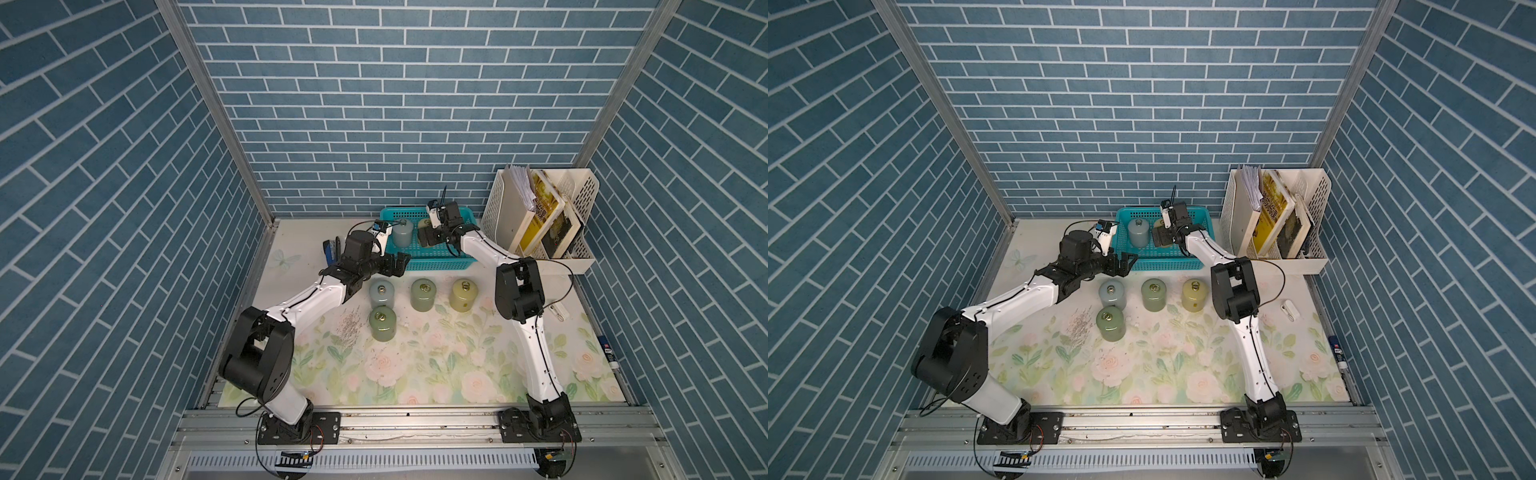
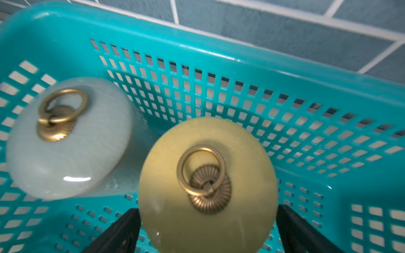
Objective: Take the tea canister out of the basket
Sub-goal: Pick up the tea canister from the basket.
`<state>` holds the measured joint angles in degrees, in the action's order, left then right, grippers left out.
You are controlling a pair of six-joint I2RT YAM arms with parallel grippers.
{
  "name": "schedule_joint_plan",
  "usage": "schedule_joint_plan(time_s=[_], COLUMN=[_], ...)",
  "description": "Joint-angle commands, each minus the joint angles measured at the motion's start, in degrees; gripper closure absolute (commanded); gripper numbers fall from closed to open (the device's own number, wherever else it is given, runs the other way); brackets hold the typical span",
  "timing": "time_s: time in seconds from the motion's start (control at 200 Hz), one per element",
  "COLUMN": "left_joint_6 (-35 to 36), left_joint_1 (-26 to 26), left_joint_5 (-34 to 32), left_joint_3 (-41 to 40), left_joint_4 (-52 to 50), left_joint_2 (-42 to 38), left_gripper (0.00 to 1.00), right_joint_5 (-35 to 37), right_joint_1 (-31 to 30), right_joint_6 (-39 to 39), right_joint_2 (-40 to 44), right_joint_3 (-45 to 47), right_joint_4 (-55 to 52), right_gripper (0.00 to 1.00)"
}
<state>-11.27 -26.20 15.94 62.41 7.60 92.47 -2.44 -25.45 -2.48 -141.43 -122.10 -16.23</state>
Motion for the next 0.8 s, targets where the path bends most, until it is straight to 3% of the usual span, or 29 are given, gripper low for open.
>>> schedule_joint_plan(time_s=[0.0,0.29,0.435,0.52,0.68,0.79], left_joint_6=[0.78,1.86,1.78,1.69,1.69,1.69], left_joint_1=[-0.43,-0.44,-0.44,-0.51,-0.47,-0.46], left_joint_5=[0.48,-0.65,-0.74,-0.83,-1.05,-1.00], left_joint_3=[1.91,3.17,3.58,3.55,3.25,3.13], left_joint_4=[0.72,-0.13,-0.21,-0.36,-0.47,-0.61], left_joint_2=[1.01,2.05,2.33,2.33,1.76,0.99], left_gripper=[0.00,0.00,0.00,0.00,0.00,0.00], right_joint_5=[-1.52,-3.48,-4.42,-4.42,-5.04,-5.28], right_joint_1=[0.68,1.89,2.06,2.02,2.07,1.73], right_joint_6=[0.45,0.33,0.34,0.54,-0.11,-0.35], right_joint_2=[-2.88,-7.43,-7.53,-6.95,-3.39,0.84], right_joint_3=[-4.83,-11.41,-11.67,-11.21,-7.44,-2.79], right_joint_4=[-1.85,-3.43,-4.07,-4.12,-2.50,-0.30], right_gripper=[0.00,0.06,0.16,0.31,0.71,0.79])
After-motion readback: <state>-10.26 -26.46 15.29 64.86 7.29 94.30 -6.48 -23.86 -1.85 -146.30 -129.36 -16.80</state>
